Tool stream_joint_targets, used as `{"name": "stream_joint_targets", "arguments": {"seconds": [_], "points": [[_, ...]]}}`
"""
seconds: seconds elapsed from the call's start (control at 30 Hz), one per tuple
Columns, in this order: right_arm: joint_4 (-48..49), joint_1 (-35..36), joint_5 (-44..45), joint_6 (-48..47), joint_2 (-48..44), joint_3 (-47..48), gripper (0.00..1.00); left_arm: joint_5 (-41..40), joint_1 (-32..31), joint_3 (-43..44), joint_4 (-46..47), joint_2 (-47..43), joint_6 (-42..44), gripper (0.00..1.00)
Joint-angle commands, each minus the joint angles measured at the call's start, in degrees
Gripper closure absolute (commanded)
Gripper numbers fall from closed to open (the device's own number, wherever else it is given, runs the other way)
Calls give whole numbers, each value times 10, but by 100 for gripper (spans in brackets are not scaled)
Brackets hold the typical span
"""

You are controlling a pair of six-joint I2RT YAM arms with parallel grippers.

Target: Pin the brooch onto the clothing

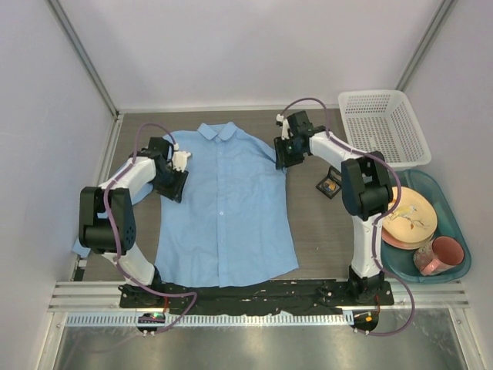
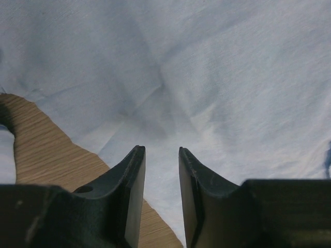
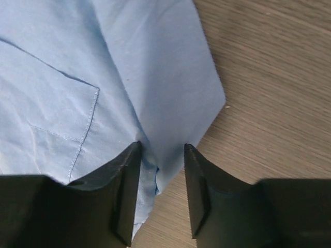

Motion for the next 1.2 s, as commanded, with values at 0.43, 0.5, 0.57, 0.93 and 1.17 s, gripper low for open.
{"name": "stream_joint_targets", "arguments": {"seconds": [0.43,0.5,0.57,0.93,1.17], "points": [[40,-11,2,-16,-84,-16,99,-104,37,-3,26,29,60,96],[34,-9,-8,-12,-92,-15,99,-60,37,6,16,18,67,97],[28,-6,-15,-10,-98,-15,99,16,35,-1,5,-39,86,89],[23,35,6,-7,-116,-14,99,58,-101,-55,1,-85,71,51],[1,47,56,-48,-139,-5,99,-42,-101,-119,2,-63,117,55]]}}
